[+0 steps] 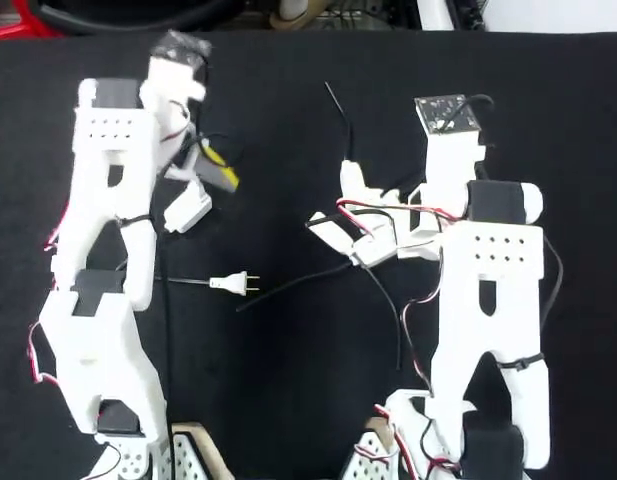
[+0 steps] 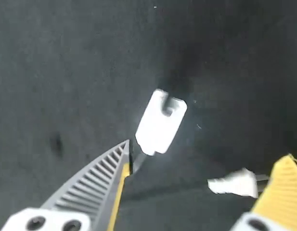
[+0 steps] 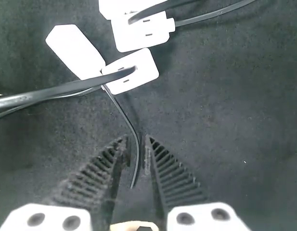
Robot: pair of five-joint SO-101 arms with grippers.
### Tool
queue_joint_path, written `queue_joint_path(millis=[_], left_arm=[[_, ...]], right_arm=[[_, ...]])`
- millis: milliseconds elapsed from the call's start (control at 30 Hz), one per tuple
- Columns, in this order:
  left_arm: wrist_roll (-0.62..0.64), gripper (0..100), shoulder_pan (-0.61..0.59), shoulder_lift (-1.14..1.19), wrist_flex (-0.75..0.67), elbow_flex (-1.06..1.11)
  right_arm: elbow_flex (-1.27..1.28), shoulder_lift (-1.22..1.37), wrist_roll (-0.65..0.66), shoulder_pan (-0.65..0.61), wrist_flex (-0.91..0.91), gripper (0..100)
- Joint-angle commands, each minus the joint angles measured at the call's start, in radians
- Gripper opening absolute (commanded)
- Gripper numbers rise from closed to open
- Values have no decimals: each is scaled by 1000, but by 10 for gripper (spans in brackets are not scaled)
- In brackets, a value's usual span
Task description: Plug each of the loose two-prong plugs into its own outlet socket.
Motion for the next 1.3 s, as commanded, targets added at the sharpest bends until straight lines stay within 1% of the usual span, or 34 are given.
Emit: queue_joint_path(millis=[0,33,100,167,267,333,433,533,600,767,867,1033,1200,1267], left_arm=[[180,378,67,-14,77,-93],[227,351,99,-12,77,-73],[278,303,177,-5,74,-19],[334,265,262,-3,61,36],[453,234,346,-3,-60,140],[555,227,371,-3,-175,209],[735,226,384,-3,-345,344],[890,226,377,-12,-437,430],[953,226,378,-9,-463,443],[994,224,441,-14,-480,432],[1060,227,484,-20,-483,400],[1117,228,539,-2,-620,447],[1123,228,535,43,-750,515],[1122,224,535,66,-767,521]], right_arm=[[-38,4,8,23,-5,47],[-28,4,8,23,-8,47],[-13,4,8,23,-11,47],[2,4,8,49,-12,47],[2,2,34,126,-12,47],[4,1,87,184,-9,47],[13,5,132,278,-11,47],[28,5,196,362,-12,47],[38,5,241,408,-15,47],[111,4,261,470,-121,47],[156,4,261,486,-170,47],[196,4,273,531,-213,47],[228,2,344,549,-219,47],[231,1,344,549,-219,47]])
